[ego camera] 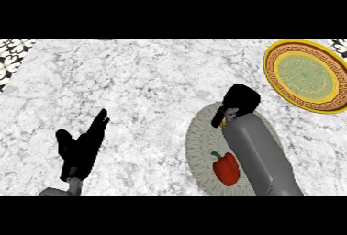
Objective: Pick the squash from the placemat and place it in the plate
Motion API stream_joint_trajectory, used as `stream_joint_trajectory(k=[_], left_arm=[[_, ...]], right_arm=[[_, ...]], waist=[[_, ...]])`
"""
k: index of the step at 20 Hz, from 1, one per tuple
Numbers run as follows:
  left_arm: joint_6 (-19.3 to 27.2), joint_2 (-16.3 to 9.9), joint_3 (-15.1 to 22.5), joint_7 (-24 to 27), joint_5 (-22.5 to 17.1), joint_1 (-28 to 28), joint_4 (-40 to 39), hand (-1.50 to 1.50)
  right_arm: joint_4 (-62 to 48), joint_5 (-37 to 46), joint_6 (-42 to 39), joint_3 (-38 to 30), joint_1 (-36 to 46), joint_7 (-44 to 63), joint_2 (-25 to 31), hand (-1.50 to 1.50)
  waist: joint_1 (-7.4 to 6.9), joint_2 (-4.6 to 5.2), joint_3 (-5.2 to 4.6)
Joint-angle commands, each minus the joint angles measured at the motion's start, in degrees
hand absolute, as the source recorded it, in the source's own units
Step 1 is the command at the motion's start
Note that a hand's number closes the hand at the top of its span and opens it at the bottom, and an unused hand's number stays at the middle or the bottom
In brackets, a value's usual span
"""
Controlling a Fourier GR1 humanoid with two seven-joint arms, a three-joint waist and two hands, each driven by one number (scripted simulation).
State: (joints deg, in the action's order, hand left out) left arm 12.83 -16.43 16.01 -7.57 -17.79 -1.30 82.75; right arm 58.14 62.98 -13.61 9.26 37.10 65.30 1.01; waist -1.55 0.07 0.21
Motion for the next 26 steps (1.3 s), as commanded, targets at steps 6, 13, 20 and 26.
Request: stream_joint_trajectory(k=[6,13,20,26], left_arm=[[-1.9,0.1,1.5,-0.8,0.1,-1.8,0.6,0.00],[-2.5,0.6,3.0,-1.7,0.9,-3.7,0.9,0.00],[-2.5,1.1,3.4,-1.4,1.4,-4.3,0.2,0.00],[-2.6,1.1,3.0,-2.1,1.0,-4.6,-0.4,0.00]], right_arm=[[-4.0,4.8,14.7,-17.2,14.5,10.7,7.9,1.50],[-6.5,19.4,22.8,-18.0,20.9,11.6,15.6,1.50],[-6.4,29.7,30.9,-22.9,23.2,15.5,19.2,1.50],[-4.5,36.9,38.0,-27.6,22.9,17.4,19.5,1.50]], waist=[[-4.45,3.98,-0.20],[-7.32,4.74,-0.36],[-7.50,4.77,-0.15],[-6.86,4.58,-0.02]])
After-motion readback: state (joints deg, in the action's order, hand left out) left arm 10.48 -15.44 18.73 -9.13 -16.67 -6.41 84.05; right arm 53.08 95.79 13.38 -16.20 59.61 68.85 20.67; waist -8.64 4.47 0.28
